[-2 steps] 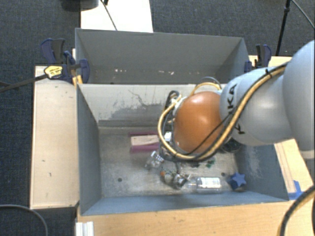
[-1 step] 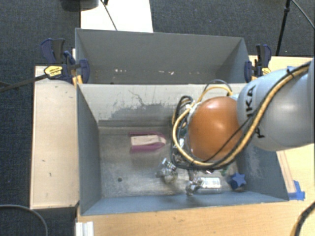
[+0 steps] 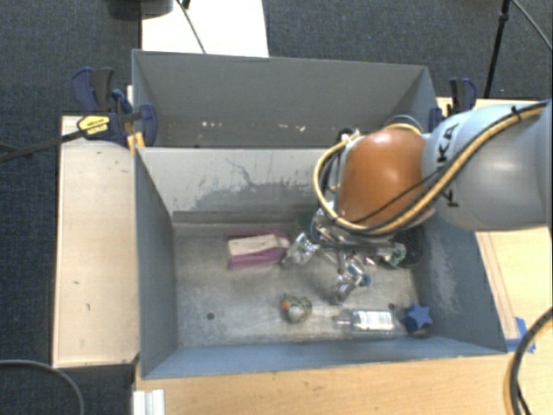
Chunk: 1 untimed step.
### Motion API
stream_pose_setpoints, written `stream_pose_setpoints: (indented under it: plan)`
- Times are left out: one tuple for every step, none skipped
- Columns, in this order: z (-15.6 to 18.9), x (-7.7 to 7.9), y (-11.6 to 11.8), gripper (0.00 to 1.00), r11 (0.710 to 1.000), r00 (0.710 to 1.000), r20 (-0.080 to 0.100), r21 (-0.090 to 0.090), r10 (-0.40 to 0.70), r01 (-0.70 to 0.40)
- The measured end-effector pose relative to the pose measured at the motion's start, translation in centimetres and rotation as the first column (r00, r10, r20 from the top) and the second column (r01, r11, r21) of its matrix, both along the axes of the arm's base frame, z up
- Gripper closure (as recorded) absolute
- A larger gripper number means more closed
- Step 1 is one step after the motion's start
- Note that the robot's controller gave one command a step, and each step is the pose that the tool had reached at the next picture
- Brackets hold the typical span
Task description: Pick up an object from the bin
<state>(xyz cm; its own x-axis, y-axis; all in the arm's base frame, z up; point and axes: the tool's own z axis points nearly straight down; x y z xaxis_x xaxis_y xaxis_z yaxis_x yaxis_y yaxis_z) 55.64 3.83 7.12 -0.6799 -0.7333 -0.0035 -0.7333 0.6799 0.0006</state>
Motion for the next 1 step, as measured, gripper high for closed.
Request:
stream_pose_setpoints:
  plan:
    - [4.99, -7.71, 4.08, 0.0, 0.999, 0.999, -0.003, 0.0, 0.043, -0.043]
